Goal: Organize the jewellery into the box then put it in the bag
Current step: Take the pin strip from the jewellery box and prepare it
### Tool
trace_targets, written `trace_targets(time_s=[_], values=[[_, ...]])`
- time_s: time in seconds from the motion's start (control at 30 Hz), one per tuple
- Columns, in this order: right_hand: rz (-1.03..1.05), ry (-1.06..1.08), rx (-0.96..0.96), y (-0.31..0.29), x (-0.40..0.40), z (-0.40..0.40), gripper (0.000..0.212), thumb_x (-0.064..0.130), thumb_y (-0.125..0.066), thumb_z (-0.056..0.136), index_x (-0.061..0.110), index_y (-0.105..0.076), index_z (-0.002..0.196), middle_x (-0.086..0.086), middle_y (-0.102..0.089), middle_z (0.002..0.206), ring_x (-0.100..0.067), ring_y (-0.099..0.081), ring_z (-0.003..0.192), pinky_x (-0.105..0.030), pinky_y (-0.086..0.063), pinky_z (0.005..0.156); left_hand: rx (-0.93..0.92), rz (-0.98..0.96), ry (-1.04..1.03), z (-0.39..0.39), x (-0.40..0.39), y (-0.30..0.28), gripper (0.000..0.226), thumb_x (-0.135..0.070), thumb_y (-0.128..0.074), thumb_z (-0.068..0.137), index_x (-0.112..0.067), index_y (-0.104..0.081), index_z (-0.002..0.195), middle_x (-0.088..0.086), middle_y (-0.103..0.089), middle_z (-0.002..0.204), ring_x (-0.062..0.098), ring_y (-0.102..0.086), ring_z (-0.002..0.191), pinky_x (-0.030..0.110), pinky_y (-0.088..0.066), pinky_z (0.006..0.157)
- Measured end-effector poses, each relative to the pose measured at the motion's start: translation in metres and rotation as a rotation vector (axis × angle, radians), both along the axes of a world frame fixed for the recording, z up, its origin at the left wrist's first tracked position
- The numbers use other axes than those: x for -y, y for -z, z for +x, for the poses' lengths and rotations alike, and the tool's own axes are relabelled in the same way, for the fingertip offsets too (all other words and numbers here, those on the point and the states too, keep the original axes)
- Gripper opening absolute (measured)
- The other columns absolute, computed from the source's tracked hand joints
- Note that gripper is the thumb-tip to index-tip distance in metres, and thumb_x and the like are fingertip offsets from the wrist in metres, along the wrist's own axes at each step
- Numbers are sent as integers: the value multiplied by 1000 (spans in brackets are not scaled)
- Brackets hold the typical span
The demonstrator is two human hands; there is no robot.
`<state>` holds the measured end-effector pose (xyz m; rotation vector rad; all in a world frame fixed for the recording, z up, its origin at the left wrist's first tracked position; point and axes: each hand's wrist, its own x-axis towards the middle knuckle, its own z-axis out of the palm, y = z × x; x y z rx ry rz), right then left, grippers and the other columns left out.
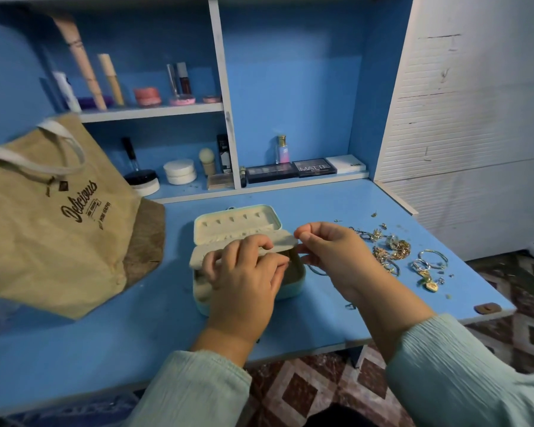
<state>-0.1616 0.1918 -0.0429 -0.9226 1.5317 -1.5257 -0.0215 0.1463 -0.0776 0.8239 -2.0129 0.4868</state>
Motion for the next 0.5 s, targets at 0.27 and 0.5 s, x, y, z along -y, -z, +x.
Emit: trace_targets(time_s=[0.27, 0.5], values=[[-37, -3, 101, 0, 8, -3, 19, 4, -48, 94, 8, -61, 81, -5, -61, 79, -14, -57, 73, -31, -52, 85, 12, -22, -66, -4, 10, -2, 14, -35, -58, 79, -31, -67, 69, -9, -64, 96, 16, -44, 93, 39, -24, 86], [-22, 3, 110, 2, 10, -5, 18, 6, -51, 93, 10, -63, 80, -3, -66, 79, -14, -61, 74, -39, -49, 92, 15, -34, -77, -8, 14, -1, 20, -34, -54, 83, -29, -68, 69, -10, -65, 97, 17, -44, 98, 40, -22, 91]])
